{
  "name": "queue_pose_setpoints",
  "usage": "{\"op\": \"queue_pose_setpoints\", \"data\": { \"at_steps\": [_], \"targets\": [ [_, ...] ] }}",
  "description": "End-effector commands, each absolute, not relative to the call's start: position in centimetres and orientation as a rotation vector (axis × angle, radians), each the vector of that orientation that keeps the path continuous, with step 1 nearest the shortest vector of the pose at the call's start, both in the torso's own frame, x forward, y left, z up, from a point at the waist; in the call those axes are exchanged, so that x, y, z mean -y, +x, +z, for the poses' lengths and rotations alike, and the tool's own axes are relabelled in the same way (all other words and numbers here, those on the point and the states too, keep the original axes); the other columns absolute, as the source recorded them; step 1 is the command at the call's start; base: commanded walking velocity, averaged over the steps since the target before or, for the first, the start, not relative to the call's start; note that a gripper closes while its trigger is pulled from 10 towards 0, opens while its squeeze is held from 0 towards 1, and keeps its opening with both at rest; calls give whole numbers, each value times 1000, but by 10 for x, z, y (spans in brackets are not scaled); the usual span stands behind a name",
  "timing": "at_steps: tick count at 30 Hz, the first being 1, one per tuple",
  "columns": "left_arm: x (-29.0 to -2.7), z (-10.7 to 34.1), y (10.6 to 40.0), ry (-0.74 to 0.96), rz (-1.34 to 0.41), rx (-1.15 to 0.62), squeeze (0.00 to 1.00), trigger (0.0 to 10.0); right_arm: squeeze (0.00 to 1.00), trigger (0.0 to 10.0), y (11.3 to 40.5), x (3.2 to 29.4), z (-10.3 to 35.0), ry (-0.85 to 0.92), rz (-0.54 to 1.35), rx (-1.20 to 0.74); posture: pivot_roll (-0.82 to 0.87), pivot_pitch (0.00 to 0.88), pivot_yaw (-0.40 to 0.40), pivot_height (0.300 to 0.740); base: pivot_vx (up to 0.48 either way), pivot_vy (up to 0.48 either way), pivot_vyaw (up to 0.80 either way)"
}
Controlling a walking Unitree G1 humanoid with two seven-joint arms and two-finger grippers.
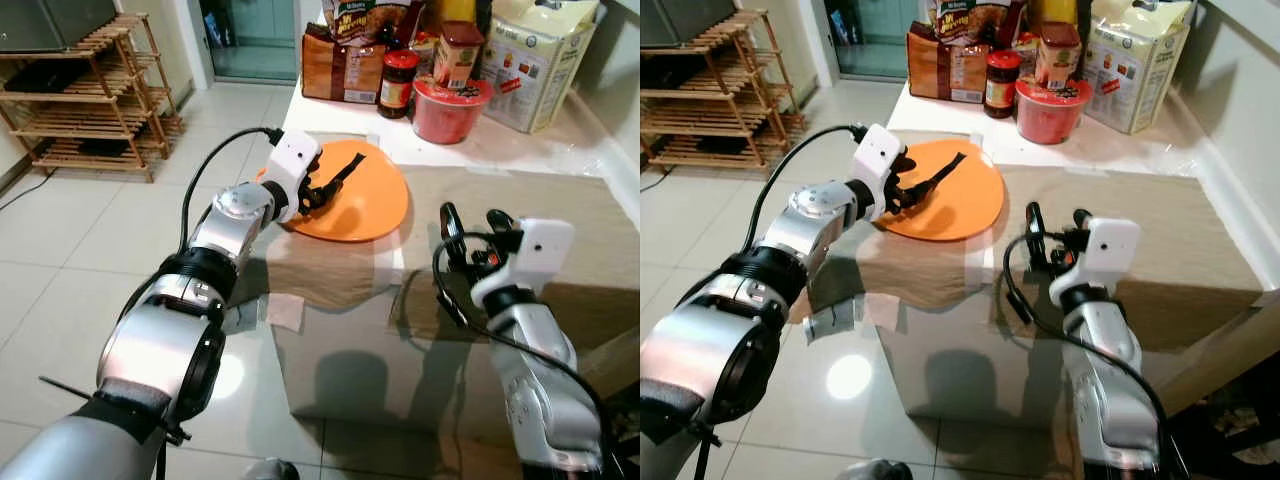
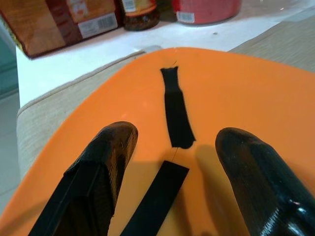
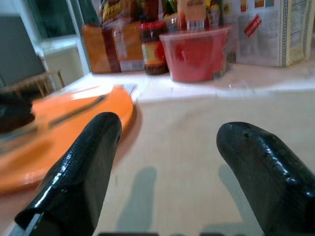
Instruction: Setting the table
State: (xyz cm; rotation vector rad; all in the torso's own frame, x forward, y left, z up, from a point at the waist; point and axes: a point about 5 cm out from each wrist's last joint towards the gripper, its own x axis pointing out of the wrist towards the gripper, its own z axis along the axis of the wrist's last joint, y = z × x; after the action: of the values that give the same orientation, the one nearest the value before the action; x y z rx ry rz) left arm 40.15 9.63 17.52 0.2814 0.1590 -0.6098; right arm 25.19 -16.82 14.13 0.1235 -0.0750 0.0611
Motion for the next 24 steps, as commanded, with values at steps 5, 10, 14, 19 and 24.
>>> {"op": "queue_pose_setpoints", "data": {
  "at_steps": [5,10,14,19,24],
  "targets": [
    [-93,177,403,281,-591,-177,0,10000,0,10000,227,163,139,23,101,74,15,0,64,740,0,0,0],
    [-87,169,401,263,-607,-233,0,10000,0,10000,221,160,132,29,95,38,10,0,68,740,0,0,0],
    [-81,164,399,257,-635,-296,0,10000,0,10000,223,158,132,43,88,28,15,0,69,740,0,0,0],
    [-79,156,395,266,-669,-355,0,10000,0,10000,226,159,130,44,88,23,26,0,66,740,0,0,0],
    [-76,150,390,246,-707,-402,0,10000,0,10000,228,159,129,45,90,16,37,0,63,740,0,0,0]
  ]
}}
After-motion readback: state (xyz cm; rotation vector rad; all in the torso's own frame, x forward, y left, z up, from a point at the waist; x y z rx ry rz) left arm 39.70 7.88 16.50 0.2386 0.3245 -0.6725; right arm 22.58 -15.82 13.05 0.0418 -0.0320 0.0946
